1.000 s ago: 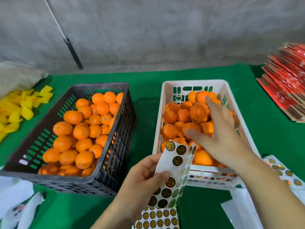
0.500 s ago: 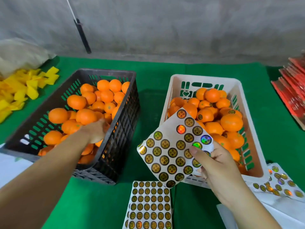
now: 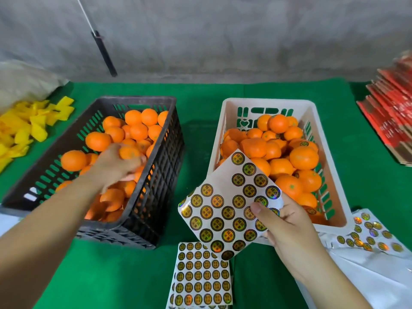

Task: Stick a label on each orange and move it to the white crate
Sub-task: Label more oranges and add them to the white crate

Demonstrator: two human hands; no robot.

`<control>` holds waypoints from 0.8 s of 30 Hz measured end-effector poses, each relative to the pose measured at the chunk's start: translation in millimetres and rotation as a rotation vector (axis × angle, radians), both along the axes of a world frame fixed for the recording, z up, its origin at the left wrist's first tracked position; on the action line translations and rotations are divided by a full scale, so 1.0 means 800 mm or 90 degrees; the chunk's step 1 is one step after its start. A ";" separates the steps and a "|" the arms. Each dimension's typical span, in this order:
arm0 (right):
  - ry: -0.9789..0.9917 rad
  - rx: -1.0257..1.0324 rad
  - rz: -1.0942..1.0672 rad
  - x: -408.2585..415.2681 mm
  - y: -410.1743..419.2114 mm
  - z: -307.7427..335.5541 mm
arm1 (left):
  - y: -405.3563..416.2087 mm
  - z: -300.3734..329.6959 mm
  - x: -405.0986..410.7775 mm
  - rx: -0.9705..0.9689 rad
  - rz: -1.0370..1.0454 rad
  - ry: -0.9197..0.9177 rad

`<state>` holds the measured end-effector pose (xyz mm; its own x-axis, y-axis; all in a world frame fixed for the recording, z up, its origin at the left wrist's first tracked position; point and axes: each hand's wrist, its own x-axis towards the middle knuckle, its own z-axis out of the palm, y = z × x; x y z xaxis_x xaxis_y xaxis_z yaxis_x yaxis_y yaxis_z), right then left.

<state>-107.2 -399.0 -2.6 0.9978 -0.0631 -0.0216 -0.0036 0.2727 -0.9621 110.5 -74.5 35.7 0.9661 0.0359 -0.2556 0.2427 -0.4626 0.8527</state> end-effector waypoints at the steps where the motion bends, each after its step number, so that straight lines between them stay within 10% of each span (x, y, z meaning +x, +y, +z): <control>1: -0.010 -0.002 -0.017 0.000 -0.002 -0.004 | -0.008 0.013 -0.010 -0.079 0.013 -0.011; 6: -0.005 -0.003 -0.024 -0.007 -0.009 0.011 | -0.078 0.046 -0.094 -0.443 -0.156 0.019; 12: -0.018 -0.108 -0.018 -0.022 -0.015 0.026 | -0.135 0.046 -0.178 -0.476 -0.289 0.119; 18: -0.247 -0.715 -0.358 -0.034 -0.002 0.038 | -0.136 0.038 -0.215 -0.210 -0.332 -0.188; 24: -0.358 -0.677 -0.226 -0.028 0.003 0.052 | -0.132 0.033 -0.242 0.076 -0.505 -0.540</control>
<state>-129.7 -396.5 39.0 0.7767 -0.0547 0.6275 0.3931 -0.7363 -0.5508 -83.5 -180.5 62.1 0.5877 -0.6740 0.4475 -0.7773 -0.3169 0.5435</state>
